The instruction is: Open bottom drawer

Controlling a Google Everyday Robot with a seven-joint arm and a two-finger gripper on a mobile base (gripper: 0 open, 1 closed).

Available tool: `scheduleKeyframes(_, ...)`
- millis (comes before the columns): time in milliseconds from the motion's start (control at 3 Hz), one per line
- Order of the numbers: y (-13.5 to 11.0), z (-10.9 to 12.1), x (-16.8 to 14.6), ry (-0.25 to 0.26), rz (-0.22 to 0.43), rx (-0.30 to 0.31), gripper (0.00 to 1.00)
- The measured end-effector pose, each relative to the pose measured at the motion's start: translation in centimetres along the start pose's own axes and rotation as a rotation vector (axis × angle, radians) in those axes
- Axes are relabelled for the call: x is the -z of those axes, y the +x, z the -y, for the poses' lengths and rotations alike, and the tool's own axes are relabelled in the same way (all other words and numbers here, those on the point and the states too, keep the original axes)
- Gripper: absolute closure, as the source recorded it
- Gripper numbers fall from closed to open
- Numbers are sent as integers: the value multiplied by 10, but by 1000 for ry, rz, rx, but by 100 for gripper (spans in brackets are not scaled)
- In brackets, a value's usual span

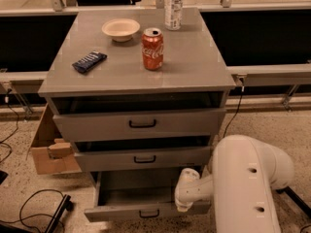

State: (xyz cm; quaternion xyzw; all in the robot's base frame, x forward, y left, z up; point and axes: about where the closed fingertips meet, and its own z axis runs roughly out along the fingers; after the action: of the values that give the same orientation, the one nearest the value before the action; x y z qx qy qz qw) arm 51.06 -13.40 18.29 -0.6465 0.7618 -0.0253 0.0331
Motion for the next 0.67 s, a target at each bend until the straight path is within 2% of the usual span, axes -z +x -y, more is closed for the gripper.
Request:
scheduleKeyframes(333, 0, 0, 4, 0, 0, 0, 100)
scheduleKeyframes(667, 19, -33, -1, -37, -5, -14, 100)
